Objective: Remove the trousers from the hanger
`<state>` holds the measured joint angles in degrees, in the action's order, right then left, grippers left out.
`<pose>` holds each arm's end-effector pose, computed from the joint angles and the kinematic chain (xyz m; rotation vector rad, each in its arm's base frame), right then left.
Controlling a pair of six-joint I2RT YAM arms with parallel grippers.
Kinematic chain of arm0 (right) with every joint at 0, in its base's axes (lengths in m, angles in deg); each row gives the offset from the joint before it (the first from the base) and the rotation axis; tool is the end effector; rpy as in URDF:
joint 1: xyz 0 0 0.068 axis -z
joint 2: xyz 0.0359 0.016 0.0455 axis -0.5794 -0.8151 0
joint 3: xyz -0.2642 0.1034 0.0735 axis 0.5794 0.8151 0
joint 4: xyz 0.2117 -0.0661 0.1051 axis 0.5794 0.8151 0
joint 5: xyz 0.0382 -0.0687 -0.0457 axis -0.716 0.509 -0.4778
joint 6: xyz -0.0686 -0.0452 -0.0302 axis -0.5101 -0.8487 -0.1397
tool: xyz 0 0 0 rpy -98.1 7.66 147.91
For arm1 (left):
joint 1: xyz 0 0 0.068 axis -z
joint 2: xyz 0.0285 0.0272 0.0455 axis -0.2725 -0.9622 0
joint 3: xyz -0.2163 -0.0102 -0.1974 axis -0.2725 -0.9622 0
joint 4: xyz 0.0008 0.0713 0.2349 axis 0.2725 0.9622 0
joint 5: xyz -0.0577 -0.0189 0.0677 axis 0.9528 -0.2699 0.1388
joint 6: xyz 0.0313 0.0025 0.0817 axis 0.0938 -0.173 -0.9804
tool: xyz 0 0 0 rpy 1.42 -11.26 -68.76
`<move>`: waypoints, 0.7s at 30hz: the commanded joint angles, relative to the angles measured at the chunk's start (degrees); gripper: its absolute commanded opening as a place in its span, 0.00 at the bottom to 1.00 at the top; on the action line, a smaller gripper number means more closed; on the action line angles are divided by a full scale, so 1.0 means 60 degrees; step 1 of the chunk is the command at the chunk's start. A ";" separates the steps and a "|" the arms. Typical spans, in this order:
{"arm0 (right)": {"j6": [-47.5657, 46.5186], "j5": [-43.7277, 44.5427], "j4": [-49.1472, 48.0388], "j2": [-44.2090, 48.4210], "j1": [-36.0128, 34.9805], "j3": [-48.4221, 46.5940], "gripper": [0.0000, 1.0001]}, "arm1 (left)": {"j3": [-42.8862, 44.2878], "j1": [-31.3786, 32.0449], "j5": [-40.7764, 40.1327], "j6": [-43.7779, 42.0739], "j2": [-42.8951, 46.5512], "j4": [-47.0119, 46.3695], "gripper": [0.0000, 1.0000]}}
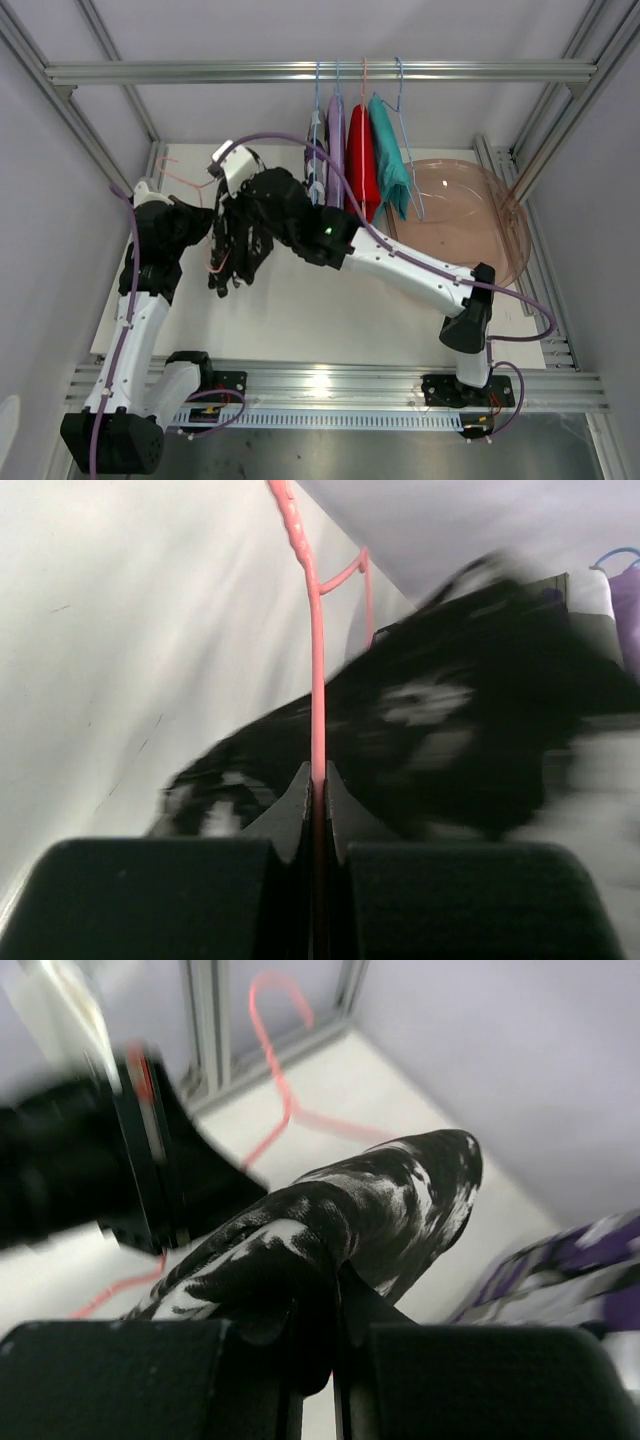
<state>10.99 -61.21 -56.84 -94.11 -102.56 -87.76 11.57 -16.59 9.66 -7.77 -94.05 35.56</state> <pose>0.2099 0.4309 0.4359 -0.8987 1.5249 0.4235 0.2105 0.0008 0.3295 -0.7360 1.8145 -0.5344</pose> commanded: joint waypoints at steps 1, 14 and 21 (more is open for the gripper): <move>-0.0962 0.0784 -0.0663 0.0511 -0.0145 -0.2571 0.00 | 0.0451 -0.0120 0.0237 -0.0263 -0.0061 -0.0199 0.01; -0.2398 0.1985 -0.0205 0.1665 -0.0643 -0.3207 0.00 | 0.0509 -0.0076 0.0516 -0.0277 -0.0222 -0.0213 0.00; -0.3160 0.2980 -0.0266 0.3320 -0.1579 -0.1960 0.00 | 0.0509 -0.0076 0.0560 -0.0336 -0.0178 -0.0243 0.00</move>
<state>-3.48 -47.36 -50.04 -82.44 -109.10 -98.34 12.14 -16.59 11.81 -8.41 -95.51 35.58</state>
